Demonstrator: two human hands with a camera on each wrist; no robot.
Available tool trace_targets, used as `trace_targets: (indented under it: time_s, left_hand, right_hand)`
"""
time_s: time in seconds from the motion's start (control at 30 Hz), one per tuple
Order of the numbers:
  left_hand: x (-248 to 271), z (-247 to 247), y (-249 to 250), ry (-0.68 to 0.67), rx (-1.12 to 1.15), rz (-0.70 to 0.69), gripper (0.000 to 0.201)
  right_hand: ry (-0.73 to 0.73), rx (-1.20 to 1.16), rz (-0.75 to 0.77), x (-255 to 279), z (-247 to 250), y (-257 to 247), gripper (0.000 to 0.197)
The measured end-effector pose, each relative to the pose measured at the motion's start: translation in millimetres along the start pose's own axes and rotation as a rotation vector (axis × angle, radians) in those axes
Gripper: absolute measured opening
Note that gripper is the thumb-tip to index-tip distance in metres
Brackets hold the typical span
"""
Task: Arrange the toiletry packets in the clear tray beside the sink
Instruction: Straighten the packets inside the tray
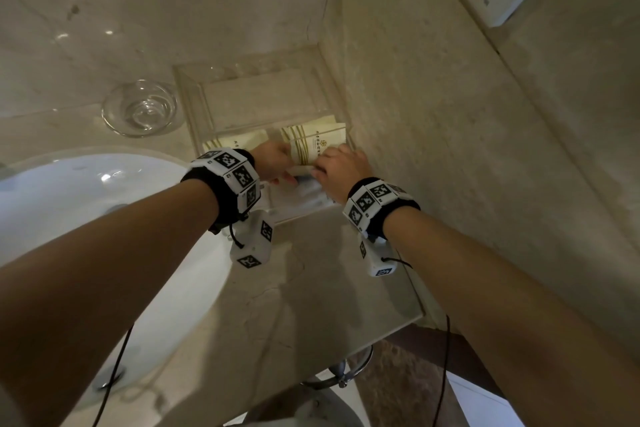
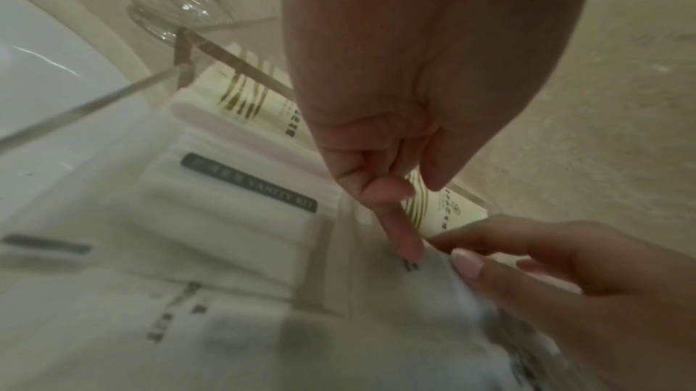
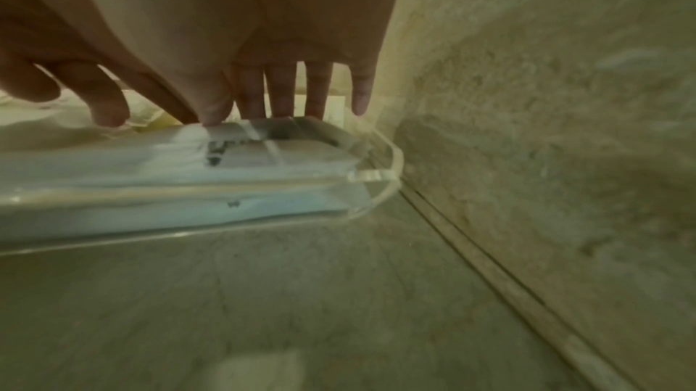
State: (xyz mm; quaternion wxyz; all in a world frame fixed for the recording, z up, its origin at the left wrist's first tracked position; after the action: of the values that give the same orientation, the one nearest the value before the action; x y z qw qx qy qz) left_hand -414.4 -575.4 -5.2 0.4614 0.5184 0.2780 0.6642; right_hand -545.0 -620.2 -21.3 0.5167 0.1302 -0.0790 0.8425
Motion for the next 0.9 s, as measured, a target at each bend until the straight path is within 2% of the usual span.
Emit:
trace_targets:
  time_s: [0.13, 0.27, 0.4, 0.53, 0.7, 0.9]
  left_hand:
    - [0.9, 0.7, -0.7, 0.006, -0.007, -0.004, 0.038]
    - [-0.3, 3.0, -5.1, 0.000, -0.015, -0.002, 0.036]
    - [-0.8, 3.8, -7.6, -0.024, -0.028, -0.010, 0.042]
    - [-2.2, 3.0, -10.1, -0.044, -0.056, -0.024, 0.043]
    - [-3.3, 2.5, -11.6, -0.060, -0.057, -0.025, 0.039]
    - [-2.6, 3.0, -9.5, -0.057, 0.004, -0.009, 0.037]
  right_hand:
    - [0.040, -0.068, 0.007, 2.3, -1.3, 2.2, 0.038]
    - [0.102, -0.233, -0.087, -1.7, 3.9, 6.6, 0.035]
    - [0.003, -0.252, -0.138, -6.7, -1.4, 4.0, 0.043]
    - [-0.077, -0.206, -0.126, -9.7, -7.1, 2.1, 0.055]
    - [-0.145, -0.142, -0.100, -12.3, -5.3, 1.0, 0.060]
    - [-0.156, -0.116, -0.099, -14.6, -2.4, -3.9, 0.063]
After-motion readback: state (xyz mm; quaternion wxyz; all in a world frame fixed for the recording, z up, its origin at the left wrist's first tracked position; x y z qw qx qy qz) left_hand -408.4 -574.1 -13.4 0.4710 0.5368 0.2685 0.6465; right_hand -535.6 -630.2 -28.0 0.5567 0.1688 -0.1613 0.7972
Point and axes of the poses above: each hand's wrist, its own x-axis away from the middle knuckle, its own z-axis out of the back of the hand, y = z × x, the point moved 2 cm from there along -x, towards the middle knuckle, and after that the axes turned 14 degrees about -z, right-handed, at the moved point
